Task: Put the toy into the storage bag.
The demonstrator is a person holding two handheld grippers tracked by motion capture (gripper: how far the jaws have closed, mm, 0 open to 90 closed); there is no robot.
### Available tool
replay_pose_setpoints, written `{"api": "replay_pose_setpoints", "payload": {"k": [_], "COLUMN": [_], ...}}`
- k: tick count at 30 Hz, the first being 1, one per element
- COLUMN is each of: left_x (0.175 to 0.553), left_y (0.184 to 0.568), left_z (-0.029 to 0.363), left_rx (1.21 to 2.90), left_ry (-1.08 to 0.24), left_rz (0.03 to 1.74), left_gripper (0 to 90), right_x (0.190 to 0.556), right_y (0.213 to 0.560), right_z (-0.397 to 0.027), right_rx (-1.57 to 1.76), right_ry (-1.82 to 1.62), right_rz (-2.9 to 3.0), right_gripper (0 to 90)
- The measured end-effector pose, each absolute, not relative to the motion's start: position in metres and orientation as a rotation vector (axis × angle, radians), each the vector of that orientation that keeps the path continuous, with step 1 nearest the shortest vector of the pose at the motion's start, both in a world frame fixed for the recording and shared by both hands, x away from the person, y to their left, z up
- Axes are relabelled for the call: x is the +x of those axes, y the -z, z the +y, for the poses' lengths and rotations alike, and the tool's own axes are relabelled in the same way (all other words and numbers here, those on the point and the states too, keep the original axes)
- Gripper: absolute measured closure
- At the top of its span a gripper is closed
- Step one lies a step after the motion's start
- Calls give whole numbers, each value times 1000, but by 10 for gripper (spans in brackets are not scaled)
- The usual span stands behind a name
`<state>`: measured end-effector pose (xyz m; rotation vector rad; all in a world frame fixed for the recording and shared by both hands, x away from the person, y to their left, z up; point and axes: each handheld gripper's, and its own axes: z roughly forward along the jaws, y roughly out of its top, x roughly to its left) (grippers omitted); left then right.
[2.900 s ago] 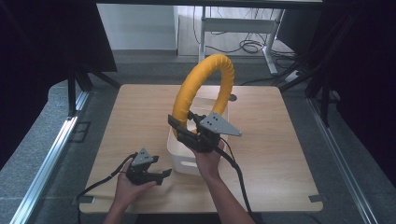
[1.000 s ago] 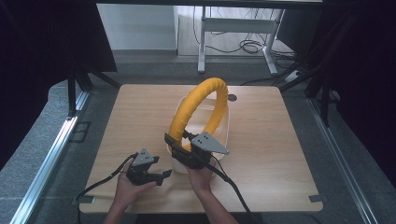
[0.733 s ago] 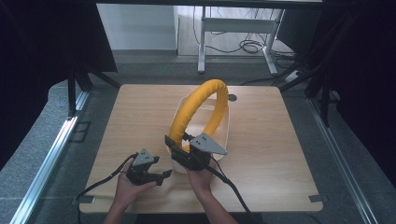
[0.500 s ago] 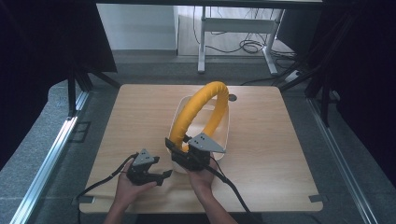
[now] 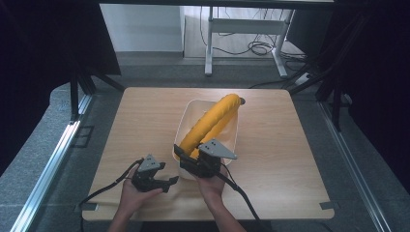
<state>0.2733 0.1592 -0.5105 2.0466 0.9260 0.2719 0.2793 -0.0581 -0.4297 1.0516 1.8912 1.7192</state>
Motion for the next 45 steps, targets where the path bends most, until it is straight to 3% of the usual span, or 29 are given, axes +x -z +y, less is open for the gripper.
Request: {"api": "replay_pose_setpoints", "payload": {"k": [15, 31, 45], "left_x": [273, 273, 272], "left_y": [511, 511, 510], "left_z": [159, 159, 160], "left_rx": [2055, 2059, 2064], "left_ry": [-271, -275, -290], "left_rz": [922, 923, 930], "left_gripper": [240, 240, 239], "right_x": [270, 259, 254], "right_y": [427, 417, 425], "right_z": [-70, -107, -182], "right_rx": [1081, 1070, 1108], "right_ry": [-1727, -1751, -1659], "right_rz": [1862, 1852, 1786], "right_gripper": [293, 296, 302]}}
